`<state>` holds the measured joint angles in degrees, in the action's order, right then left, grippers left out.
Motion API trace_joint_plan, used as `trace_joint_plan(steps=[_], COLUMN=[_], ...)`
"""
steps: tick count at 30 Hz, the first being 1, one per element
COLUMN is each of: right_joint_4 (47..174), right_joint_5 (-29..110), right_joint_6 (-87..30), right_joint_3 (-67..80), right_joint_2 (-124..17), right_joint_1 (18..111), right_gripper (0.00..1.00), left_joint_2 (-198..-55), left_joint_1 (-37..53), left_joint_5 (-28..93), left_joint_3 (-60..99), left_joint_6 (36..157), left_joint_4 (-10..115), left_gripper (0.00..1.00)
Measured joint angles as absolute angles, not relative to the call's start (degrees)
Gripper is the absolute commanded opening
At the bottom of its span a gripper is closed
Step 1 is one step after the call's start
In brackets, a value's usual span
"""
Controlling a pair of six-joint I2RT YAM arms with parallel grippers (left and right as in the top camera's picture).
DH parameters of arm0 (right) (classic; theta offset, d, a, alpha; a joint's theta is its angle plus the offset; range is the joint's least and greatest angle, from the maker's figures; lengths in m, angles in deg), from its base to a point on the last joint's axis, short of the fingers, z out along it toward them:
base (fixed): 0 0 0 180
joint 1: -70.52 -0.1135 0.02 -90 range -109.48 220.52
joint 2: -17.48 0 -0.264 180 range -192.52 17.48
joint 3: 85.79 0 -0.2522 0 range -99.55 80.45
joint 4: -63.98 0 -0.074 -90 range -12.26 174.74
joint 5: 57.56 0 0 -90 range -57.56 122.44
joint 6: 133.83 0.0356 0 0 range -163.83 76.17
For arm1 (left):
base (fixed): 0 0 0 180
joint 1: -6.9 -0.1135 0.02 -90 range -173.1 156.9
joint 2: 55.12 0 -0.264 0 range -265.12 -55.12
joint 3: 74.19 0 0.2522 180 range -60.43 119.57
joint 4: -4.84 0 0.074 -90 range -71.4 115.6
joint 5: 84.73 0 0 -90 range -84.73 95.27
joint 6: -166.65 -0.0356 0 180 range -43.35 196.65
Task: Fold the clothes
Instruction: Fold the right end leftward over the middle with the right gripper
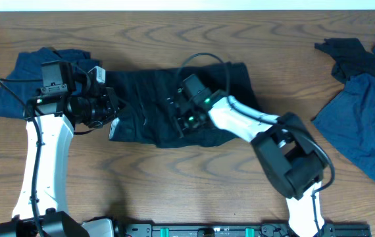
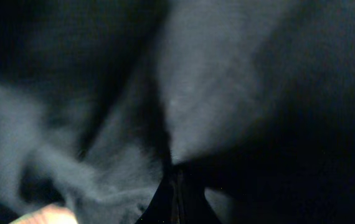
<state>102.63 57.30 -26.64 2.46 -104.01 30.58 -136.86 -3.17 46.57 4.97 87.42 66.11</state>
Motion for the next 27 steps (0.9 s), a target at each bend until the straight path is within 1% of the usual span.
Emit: trace_joint_plan(steps=[3,6,9,13,18,22,27], right_joint_4=[98.67,97.91,100.16,107.24,114.96,121.56,128.90], right_joint_5=[57.50,56.25,55.49,52.25,45.30,40.73,37.85], right_joint_6=[-25.52,-25.04,-24.76,-24.71,-24.84,-25.04,-25.83], right_joint_3=[2.17,1.98,1.30,0.75,0.80,0.23,-0.43], right_joint_2=[-105.06,-105.17,-105.13,-103.29,-94.99,-85.17,-83.53], right_joint_1=[27.50,25.38,24.50,25.47,31.50,40.72,50.10], right_gripper=[0.01,0.01,0.01,0.02,0.01,0.01,0.01], left_joint_2=[-136.86,-136.75,-136.64,-136.64,-136.61,-136.61,-136.61], left_joint_1=[-3.17,-3.17,-3.17,-3.17,-3.17,-3.17,-3.17], left_joint_5=[49.78,51.77,52.55,52.64,51.50,51.35,51.35], left_joint_3=[4.97,4.97,4.97,4.97,4.97,4.97,4.97], left_joint_6=[88.47,88.90,88.95,89.12,89.36,89.58,90.26], left_joint_4=[66.08,66.06,65.49,64.47,63.59,63.44,63.07], left_gripper=[0.06,0.06,0.06,0.06,0.06,0.06,0.06])
